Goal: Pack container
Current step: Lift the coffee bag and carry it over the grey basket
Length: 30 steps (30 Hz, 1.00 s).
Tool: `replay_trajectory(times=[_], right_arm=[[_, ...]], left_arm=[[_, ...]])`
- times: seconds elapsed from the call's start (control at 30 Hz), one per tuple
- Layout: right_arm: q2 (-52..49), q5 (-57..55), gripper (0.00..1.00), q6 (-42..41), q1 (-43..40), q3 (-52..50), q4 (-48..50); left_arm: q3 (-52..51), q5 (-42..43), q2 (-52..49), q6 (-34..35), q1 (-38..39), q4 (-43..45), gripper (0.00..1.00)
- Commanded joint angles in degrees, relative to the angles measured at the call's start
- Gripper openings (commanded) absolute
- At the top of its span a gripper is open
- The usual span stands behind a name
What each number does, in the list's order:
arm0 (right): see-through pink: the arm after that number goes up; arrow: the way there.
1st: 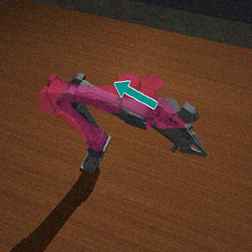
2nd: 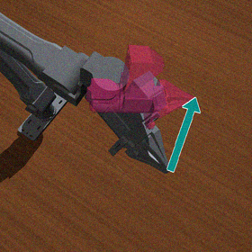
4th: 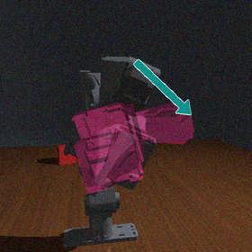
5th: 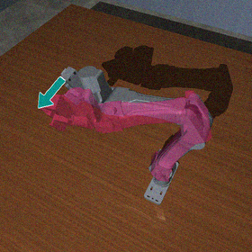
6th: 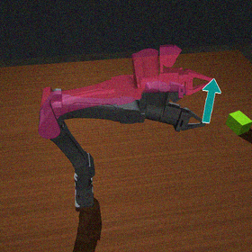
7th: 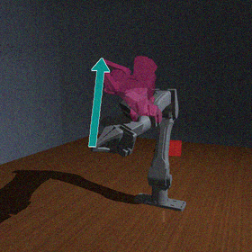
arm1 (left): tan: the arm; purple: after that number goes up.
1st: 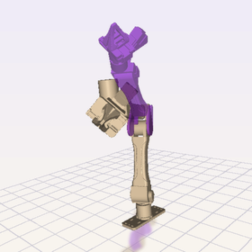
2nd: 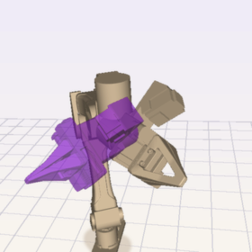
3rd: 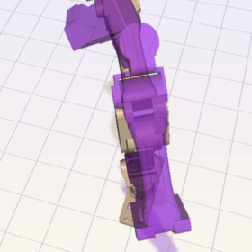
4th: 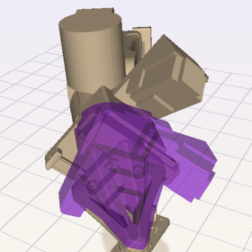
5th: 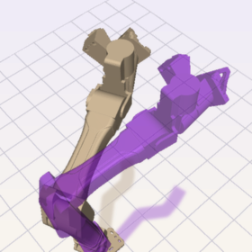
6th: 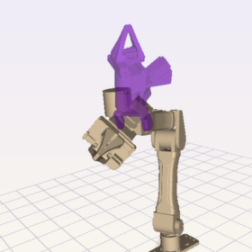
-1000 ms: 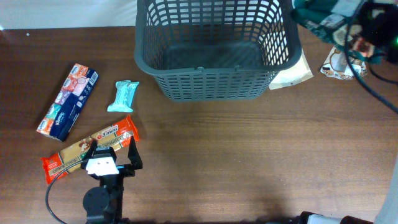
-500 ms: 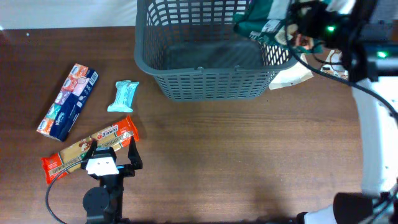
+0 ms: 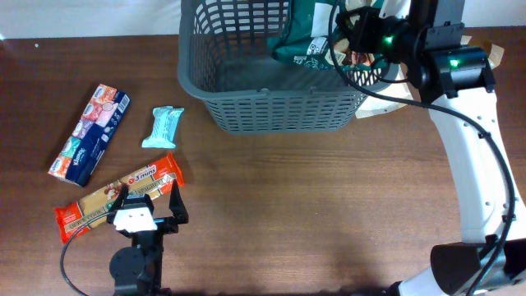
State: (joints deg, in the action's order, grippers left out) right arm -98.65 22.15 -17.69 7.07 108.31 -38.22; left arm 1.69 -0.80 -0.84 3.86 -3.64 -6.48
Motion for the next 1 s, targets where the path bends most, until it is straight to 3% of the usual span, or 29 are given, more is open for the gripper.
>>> replay_trajectory(times=[0.0,0.4,0.7,0.97], right_arm=[[0.09,1.22,0.04,1.79,0.04,3.87,0.59],[-6.19,0.87,0.04,3.32,1.79,3.89,-0.17],[-6.95,-13.11,0.04,3.34,3.1,3.89,-4.35],[-6.95,-15.37,0.04,3.32,3.04,3.89,-6.49]], left_arm=[[-0.31,0.59,0.55,-0.92,0.13,-0.02,0.99],[-0.31,0.59,0.55,-0.92,0.13,-0.02,0.99],[-0.31,0.59,0.55,-0.92,0.13,-0.02,0.99],[-0.31,0.59,0.55,-0.92,0.13,-0.02,0.99]])
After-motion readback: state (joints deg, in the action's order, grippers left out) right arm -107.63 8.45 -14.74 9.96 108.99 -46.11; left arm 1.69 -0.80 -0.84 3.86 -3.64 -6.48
